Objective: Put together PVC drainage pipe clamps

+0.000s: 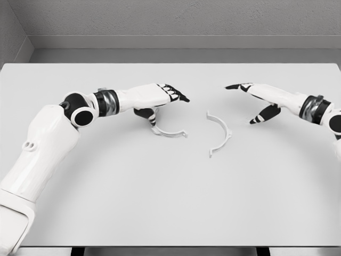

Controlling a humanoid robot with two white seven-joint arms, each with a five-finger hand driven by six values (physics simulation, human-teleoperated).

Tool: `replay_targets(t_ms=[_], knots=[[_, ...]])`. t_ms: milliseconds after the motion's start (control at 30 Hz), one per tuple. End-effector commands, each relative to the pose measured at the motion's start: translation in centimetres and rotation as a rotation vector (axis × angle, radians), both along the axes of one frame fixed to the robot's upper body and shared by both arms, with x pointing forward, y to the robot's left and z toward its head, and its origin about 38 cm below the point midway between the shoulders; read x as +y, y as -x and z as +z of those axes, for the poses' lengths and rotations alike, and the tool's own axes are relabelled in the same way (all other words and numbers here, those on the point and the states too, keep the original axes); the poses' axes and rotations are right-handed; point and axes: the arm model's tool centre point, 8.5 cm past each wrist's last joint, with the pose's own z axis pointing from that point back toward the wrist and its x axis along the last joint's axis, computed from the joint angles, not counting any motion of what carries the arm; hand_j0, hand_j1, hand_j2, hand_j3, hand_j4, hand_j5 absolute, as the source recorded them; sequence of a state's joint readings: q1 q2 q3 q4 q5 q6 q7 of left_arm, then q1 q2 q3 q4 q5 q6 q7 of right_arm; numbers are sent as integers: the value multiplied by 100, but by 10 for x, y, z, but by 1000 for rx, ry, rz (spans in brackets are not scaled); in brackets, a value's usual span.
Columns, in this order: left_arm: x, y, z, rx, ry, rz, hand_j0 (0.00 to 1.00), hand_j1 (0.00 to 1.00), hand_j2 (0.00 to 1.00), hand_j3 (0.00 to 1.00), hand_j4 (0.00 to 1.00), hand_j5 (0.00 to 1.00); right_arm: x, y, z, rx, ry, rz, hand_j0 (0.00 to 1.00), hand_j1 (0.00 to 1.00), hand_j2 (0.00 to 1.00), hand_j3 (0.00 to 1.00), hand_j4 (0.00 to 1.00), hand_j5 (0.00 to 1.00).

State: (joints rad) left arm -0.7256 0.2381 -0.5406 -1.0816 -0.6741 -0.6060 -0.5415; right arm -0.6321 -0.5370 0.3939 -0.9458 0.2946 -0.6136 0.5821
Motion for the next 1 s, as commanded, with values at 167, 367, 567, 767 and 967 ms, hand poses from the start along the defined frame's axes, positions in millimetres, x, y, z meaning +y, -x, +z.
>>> replay_targets(t_ms=[167, 367, 567, 767, 967], knots=[[22, -7, 0, -9, -42, 39, 100, 100, 100, 100, 100, 100, -39, 22, 2, -8, 26, -51, 100, 100, 100, 100, 100, 100], [30, -12, 7, -33, -62, 58, 100, 100, 100, 100, 100, 100, -30, 26, -2, -8, 15, -31, 100, 100, 100, 100, 100, 100], [16, -23, 10, -43, -96, 58, 100, 100, 100, 100, 100, 100, -15, 36, -15, 11, 17, 13, 100, 100, 100, 100, 100, 100], [23, -30, 8, -24, -102, 85, 100, 100, 100, 100, 100, 100, -1, 32, -4, -27, 0, 42, 100, 100, 100, 100, 100, 100], [7, -28, 2, -9, -97, 69, 100, 100, 100, 100, 100, 100, 21, 36, 5, -64, -24, 95, 100, 100, 100, 100, 100, 100]])
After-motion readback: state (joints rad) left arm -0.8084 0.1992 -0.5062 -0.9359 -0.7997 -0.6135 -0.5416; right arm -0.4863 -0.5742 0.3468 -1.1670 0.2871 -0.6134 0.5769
